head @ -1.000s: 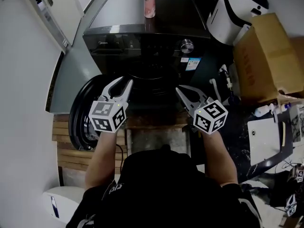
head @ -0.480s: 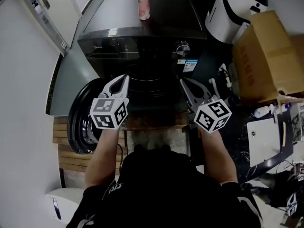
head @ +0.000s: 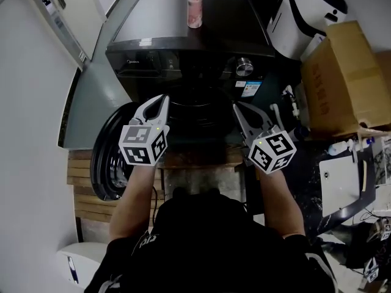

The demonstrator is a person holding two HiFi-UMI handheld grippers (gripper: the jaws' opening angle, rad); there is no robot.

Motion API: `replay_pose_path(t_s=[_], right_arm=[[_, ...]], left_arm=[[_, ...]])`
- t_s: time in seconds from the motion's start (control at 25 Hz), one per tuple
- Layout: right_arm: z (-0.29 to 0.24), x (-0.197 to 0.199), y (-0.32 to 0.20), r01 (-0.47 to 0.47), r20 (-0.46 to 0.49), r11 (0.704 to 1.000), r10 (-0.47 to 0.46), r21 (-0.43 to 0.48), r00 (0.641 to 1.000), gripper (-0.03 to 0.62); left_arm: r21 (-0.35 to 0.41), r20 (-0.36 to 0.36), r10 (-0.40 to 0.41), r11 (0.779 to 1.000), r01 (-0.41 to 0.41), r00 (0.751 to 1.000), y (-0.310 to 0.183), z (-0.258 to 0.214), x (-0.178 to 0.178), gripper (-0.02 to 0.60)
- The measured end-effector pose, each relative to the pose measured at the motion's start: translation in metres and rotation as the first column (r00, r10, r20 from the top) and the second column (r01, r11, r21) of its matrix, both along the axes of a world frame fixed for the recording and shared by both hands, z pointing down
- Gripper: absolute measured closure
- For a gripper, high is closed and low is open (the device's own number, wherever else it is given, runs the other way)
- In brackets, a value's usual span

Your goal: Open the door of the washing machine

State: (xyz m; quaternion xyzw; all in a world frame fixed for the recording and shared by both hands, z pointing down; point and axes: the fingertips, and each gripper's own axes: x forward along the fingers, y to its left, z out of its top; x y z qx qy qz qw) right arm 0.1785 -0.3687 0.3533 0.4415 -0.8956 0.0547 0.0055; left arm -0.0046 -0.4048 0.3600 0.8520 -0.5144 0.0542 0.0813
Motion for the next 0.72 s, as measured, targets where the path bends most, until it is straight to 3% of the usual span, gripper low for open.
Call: replay_pose_path(t_s=[0.28, 0.48, 0.72], right_arm=[[-0.001, 0.003, -0.005, -0.046, -0.035, 0.999, 0.046, 0.019, 0.998, 0.603], [0.0, 0.013, -0.024, -0.106, -0.092, 0.993, 0.111, 0.051, 0.99, 0.602], [-0.002, 0.02, -0.034, -0.141, -0.064, 0.988, 0.145, 0.067, 0.987, 0.603]], left_arm=[[-0.005, 0.009, 0.001, 1.0, -0.001, 1.0, -0.006, 0.004, -0.004, 0.572], [0.0, -0.054, -0.037, 0.999, 0.037, 0.998, -0.028, -0.006, -0.016, 0.572], [0.031, -0.017, -0.061, 0.998, 0.061, 0.998, -0.033, -0.007, -0.023, 0.572]])
